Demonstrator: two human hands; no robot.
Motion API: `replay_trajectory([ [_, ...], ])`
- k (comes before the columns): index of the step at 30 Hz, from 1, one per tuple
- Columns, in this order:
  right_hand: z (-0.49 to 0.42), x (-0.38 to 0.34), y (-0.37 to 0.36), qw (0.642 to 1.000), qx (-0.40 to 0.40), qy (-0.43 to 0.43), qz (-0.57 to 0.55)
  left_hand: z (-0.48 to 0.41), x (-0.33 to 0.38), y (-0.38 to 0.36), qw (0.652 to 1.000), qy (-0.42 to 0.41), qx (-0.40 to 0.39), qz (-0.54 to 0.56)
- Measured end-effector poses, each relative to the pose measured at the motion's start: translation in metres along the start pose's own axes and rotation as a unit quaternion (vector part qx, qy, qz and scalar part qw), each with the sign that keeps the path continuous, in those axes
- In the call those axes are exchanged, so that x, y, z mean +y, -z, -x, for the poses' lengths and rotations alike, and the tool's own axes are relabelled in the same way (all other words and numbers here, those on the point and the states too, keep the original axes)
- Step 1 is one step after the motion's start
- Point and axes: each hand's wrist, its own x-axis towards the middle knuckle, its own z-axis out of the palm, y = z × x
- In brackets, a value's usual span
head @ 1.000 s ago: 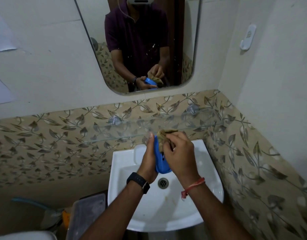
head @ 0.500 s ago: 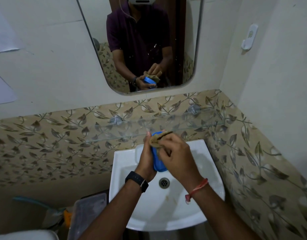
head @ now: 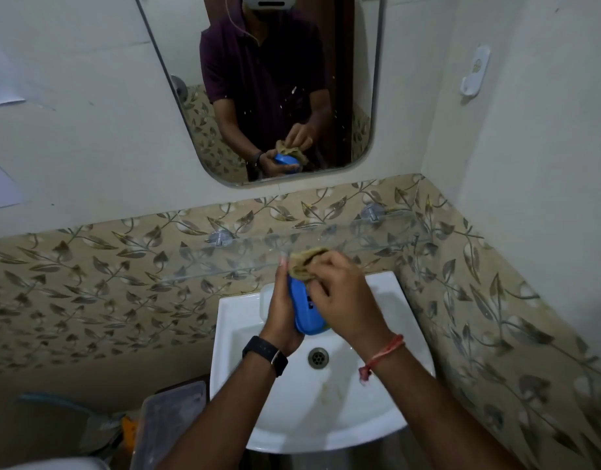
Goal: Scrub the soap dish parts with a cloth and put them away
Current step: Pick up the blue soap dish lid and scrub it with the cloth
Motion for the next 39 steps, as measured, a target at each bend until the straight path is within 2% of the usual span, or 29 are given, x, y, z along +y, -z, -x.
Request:
replay_trajectory([
  [3,0.022,-0.002,0.000,0.992,-0.123,0.036,-0.005,-0.004,0.006,0.010,1.000,0.001,0.015,0.020],
  [5,0.039,0.008,0.007,0.979,-0.202,0.021,0.008,-0.005,0.013,0.018,1.000,-0.008,0.013,0.001],
  [7,0.044,0.025,0.016,0.979,-0.197,-0.029,0.040,-0.003,0.019,0.022,0.999,-0.018,-0.004,-0.043],
  [9,0.041,0.040,0.025,0.989,-0.120,-0.067,0.062,-0.001,0.024,0.020,0.994,-0.027,-0.019,-0.101],
  [11,0.033,0.043,0.028,0.996,-0.049,-0.058,0.050,0.000,0.028,0.017,0.988,-0.039,-0.015,-0.147],
  [12,0.030,0.040,0.026,0.998,-0.038,-0.042,0.036,-0.001,0.028,0.014,0.985,-0.047,-0.010,-0.165],
  [16,0.038,0.026,-0.001,0.994,-0.098,-0.039,-0.016,0.001,0.027,0.000,0.973,-0.082,-0.008,-0.216],
  [21,0.051,0.027,-0.015,0.989,-0.117,-0.048,-0.071,0.003,0.022,0.000,0.958,-0.118,-0.011,-0.260],
  [25,0.053,0.037,-0.004,0.949,-0.247,-0.090,-0.174,0.008,0.020,0.001,0.964,-0.128,-0.012,-0.234],
  [27,0.056,0.045,0.002,0.951,-0.221,-0.119,-0.179,0.008,0.024,0.002,0.962,-0.140,-0.016,-0.235],
  [30,0.055,0.057,0.008,0.974,-0.051,-0.161,-0.150,0.008,0.027,0.004,0.954,-0.146,-0.035,-0.259],
  [32,0.050,0.057,0.007,0.977,0.013,-0.158,-0.143,0.009,0.027,0.003,0.950,-0.156,-0.040,-0.269],
  [36,0.048,0.037,-0.009,0.984,-0.004,-0.093,-0.151,0.012,0.028,-0.010,0.949,-0.176,-0.026,-0.262],
  [39,0.055,0.034,-0.020,0.982,-0.013,-0.101,-0.156,0.012,0.031,-0.017,0.948,-0.185,-0.037,-0.257],
])
